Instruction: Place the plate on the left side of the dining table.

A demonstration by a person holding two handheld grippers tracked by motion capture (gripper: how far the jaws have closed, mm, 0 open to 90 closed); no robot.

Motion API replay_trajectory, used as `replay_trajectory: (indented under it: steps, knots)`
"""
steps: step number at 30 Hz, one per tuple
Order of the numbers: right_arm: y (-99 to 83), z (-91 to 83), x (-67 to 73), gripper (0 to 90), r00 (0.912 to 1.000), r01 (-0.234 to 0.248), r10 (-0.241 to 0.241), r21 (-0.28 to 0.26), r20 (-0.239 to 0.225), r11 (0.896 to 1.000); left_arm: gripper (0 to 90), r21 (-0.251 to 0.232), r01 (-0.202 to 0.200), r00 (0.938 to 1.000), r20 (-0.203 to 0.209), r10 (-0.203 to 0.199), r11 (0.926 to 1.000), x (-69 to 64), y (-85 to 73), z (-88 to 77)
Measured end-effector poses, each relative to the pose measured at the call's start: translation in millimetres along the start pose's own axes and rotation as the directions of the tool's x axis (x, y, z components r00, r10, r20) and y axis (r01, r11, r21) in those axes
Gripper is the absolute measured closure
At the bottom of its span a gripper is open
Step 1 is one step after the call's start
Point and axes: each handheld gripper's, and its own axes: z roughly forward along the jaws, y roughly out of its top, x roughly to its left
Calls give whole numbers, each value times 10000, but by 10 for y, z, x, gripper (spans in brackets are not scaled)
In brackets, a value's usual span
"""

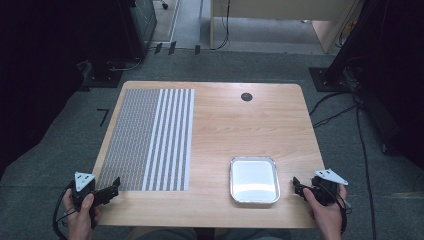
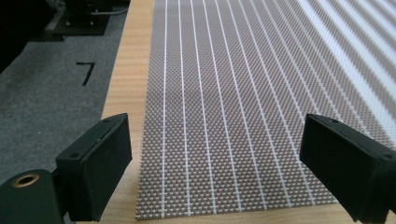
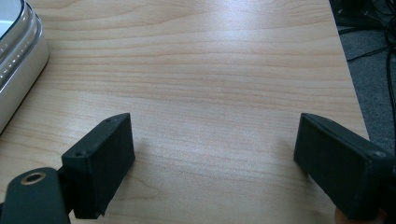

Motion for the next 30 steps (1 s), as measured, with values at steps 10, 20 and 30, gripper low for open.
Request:
replay_trajectory:
  steps: [10, 20, 30]
  knots:
    - [50, -135, -35, 146, 9998, -125, 137, -729, 166, 9973, 92, -256, 422, 9986, 316, -413, 9988, -99, 79, -77]
    - [204, -315, 25, 181, 9981, -577, 606, -1591, 133, 9856, 92, -622, 485, 9974, 557, -451, 9969, -266, 213, -137]
    - [321, -392, 113, 220, 9946, -1032, 1023, -2011, -148, 9741, 91, -936, 601, 9972, 504, -556, 9938, -427, 375, -191]
